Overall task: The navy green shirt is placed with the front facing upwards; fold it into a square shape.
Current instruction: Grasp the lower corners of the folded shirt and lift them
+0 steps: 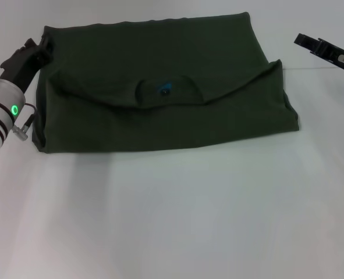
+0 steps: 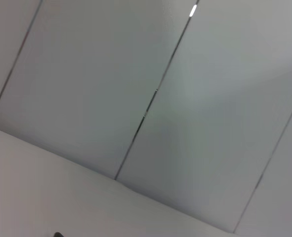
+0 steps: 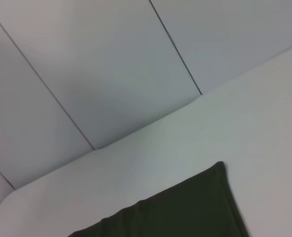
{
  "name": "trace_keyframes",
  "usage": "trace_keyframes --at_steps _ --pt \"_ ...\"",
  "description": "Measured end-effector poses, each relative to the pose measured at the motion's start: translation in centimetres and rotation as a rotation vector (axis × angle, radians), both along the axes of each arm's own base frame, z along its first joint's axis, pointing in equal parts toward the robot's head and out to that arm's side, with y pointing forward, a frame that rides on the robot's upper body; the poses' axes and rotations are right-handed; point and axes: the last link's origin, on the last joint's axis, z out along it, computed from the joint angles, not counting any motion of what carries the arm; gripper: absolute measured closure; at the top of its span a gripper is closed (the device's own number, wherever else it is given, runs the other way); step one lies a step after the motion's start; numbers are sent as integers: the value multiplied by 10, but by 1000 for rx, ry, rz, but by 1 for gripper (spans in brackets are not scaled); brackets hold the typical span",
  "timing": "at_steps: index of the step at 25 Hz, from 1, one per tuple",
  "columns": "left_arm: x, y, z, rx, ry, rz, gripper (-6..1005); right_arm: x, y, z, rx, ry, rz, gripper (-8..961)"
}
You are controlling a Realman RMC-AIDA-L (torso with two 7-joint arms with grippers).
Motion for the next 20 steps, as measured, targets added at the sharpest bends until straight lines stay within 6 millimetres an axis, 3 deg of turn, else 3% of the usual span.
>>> trace_keyframes --at_steps 5,8,10,13,20 --pt "-4 -3 4 16 -11 -2 703 -2 -2 -2 -17 1 20 485" --pt "-4 -8 4 -14 2 -48 468 -3 -6 1 -35 18 55 341" --pt "-7 -12 6 -68 -11 -76 392 -1 -11 5 -56 44 80 245" --pt "-15 -21 13 -132 -78 -95 279 4 -20 12 -96 85 104 178" --pt "-25 -58 39 -282 -126 -222 275 19 -50 23 -284 136 129 178"
